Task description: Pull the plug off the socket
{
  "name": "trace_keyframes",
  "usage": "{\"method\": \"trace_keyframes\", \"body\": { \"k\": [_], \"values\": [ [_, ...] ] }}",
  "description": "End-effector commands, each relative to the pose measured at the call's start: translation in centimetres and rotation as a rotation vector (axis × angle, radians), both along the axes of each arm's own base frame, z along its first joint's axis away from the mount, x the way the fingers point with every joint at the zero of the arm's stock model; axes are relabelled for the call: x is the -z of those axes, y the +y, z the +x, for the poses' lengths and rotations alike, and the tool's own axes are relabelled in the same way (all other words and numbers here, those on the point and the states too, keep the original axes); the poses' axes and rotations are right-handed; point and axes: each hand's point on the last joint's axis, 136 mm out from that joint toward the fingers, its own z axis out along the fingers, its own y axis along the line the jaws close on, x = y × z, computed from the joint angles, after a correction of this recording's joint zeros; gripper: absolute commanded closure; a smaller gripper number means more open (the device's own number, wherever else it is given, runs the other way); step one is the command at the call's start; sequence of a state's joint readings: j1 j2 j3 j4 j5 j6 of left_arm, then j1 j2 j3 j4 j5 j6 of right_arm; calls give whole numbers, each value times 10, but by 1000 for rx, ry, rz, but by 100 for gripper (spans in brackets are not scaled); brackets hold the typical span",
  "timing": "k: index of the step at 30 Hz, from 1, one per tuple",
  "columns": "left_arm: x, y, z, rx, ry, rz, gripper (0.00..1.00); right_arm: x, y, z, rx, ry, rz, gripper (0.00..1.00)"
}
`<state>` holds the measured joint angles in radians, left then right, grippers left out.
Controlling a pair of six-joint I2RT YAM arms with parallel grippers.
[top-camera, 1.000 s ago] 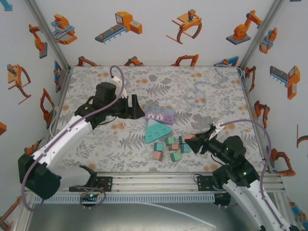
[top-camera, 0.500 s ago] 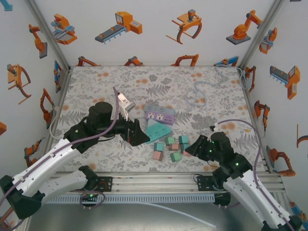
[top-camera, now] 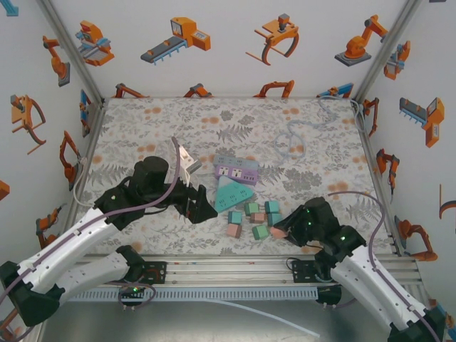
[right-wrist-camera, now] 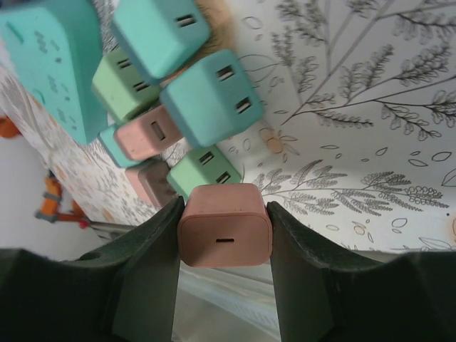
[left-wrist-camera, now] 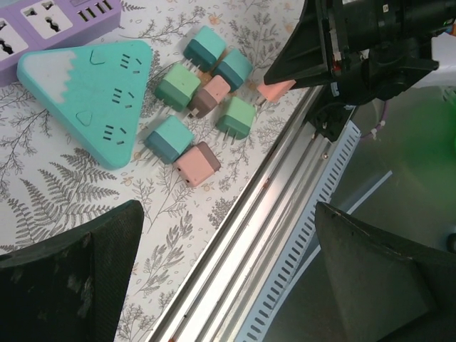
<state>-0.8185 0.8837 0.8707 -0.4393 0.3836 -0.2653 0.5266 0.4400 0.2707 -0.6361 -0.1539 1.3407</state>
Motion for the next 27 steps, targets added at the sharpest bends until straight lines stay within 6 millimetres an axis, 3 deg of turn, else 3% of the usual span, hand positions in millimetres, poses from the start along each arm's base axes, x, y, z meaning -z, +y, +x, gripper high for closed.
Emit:
{"method": "trace_keyframes", "body": {
  "k": [1,9,15,27],
  "values": [
    [5,4,-1,5,-32,26,3,5,-5,6,162,36,71,100],
    [10,5,3,-10,-38,47,3,17,-9,0,207,107,54,100],
    [12,5,5,-19,-39,56,3,22,-6,2,209,124,57,91],
    [15,6,8,-35,-36,68,3,23,-11,0,205,119,31,58]
  ]
}}
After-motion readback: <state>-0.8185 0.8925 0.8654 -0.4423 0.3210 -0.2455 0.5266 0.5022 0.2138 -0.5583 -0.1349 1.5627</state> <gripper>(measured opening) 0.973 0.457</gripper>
